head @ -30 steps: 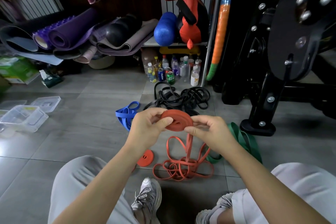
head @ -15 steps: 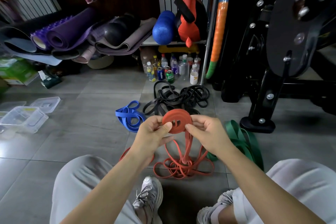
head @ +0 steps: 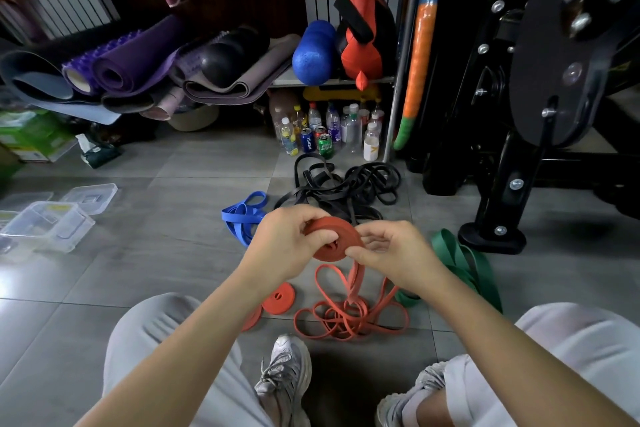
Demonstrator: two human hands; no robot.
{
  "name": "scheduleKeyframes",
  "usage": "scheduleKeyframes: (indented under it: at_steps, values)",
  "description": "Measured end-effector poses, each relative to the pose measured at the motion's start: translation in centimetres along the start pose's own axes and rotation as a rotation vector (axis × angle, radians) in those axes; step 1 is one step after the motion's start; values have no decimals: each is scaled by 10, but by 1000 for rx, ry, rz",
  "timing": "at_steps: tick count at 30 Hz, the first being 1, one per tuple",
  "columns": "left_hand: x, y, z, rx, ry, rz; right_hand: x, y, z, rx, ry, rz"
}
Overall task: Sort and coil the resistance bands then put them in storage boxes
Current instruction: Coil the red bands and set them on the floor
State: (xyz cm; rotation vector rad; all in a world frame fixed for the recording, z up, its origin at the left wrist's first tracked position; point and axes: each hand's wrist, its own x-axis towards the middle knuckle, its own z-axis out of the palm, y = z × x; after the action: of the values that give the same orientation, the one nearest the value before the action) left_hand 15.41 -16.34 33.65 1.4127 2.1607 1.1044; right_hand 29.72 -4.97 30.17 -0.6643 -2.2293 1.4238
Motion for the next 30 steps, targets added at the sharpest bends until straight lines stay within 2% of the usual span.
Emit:
scheduleKeyframes:
  at_steps: [3,7,10,12,13,15,17,20,23,26,30]
  values:
    - [-3,-2,3,-152,65,-28,-1,2,3,39,18,31]
    - [-3,-9,5,-543,158,-150,0,0,8,194,34,44]
    - [-9,-8,10,-857,136,-233,1,-4,11,396,74,-2]
    - [-12,-10,13,-918,111,-283,2,-4,12,394,77,-14]
    - [-12,-11,13,-845,107,-294,2,-4,11,358,69,-14]
    - [-10,-16,10,-530,93,-238,2,-3,8,240,42,3]
    - [-8,-20,6,-208,45,-136,4,-3,3,7,1,14]
    - [-8,-13,2,118,-75,-3,7,-6,-3,-399,-42,-56]
    - [-6,-8,3,411,-115,89,9,-11,-3,-622,-93,-113]
    - [-3,-7,1,383,-73,71,9,-11,-3,-554,-87,-91]
    - [-3,-8,-4,92,-14,-41,8,-7,-7,-182,-28,5]
